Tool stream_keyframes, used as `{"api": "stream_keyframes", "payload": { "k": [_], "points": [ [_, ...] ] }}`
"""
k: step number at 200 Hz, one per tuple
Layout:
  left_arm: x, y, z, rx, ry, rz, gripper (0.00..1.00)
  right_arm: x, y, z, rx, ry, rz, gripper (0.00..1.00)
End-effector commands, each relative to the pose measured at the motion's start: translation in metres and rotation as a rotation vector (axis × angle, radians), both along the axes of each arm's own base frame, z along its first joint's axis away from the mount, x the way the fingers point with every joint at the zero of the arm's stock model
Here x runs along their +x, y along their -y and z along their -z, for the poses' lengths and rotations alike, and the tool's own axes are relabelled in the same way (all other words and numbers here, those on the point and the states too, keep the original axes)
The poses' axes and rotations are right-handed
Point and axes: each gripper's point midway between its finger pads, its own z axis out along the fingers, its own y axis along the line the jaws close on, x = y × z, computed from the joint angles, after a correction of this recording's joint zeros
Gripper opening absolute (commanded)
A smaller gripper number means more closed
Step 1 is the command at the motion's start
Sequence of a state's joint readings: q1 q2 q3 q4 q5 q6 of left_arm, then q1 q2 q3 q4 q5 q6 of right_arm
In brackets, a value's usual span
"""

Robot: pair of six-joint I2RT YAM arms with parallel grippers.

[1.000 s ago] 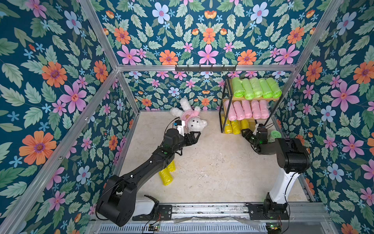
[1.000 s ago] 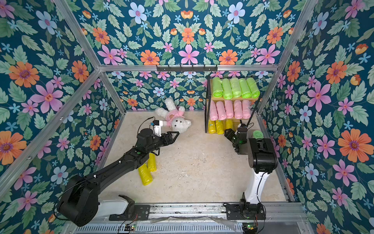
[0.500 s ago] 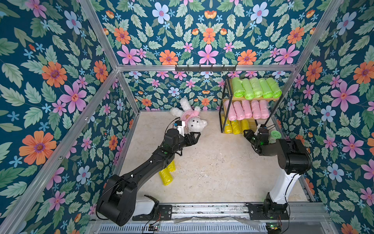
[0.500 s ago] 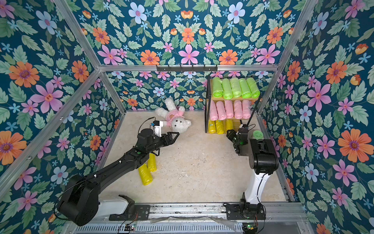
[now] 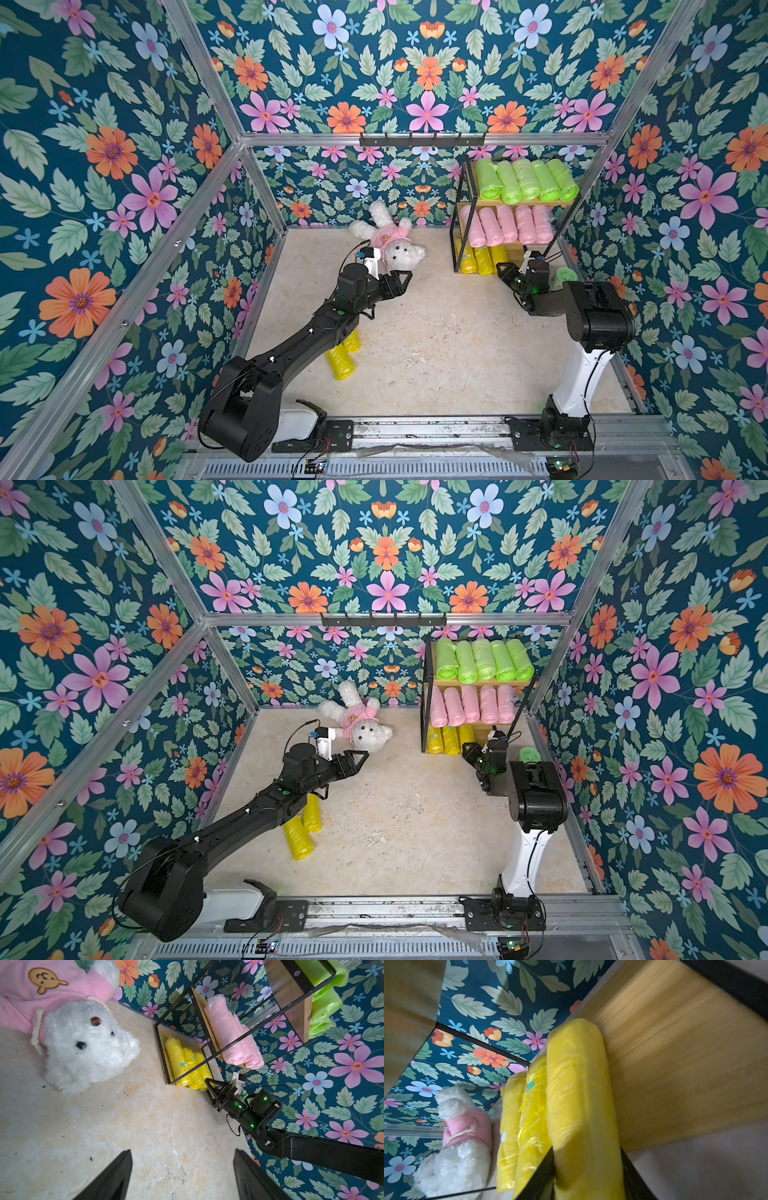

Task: Sort the rolls of trash bags by color and place them on the shelf
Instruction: Place the roll of trash bags on the shelf.

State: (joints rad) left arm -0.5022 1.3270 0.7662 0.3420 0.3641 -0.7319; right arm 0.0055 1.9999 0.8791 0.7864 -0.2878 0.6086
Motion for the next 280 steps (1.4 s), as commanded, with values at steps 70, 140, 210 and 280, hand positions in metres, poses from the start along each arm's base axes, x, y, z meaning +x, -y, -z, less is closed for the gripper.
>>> {"api": "stream_keyframes", "payload": {
  "k": [70,140,210,280],
  "points": [
    [0.002,0.002,-0.001,0.005,0.014,0.01,0.82,0.004,0.002,-0.013,-0.014,0.043,0.011,0.6],
    [0.001,-0.004,0.012,0.066,0.0,-0.007,0.82,-0.005,0.013,-0.015,-0.024,0.042,0.045,0.65],
    [-0.009,-0.048,0.061,0.34,-0.086,-0.118,0.84,0.006,0.007,-0.013,0.004,0.043,0.019,0.49],
    [-0.028,-0.118,0.09,0.547,-0.156,-0.323,0.86,0.004,0.006,-0.025,0.009,0.069,0.018,0.63]
  ]
}}
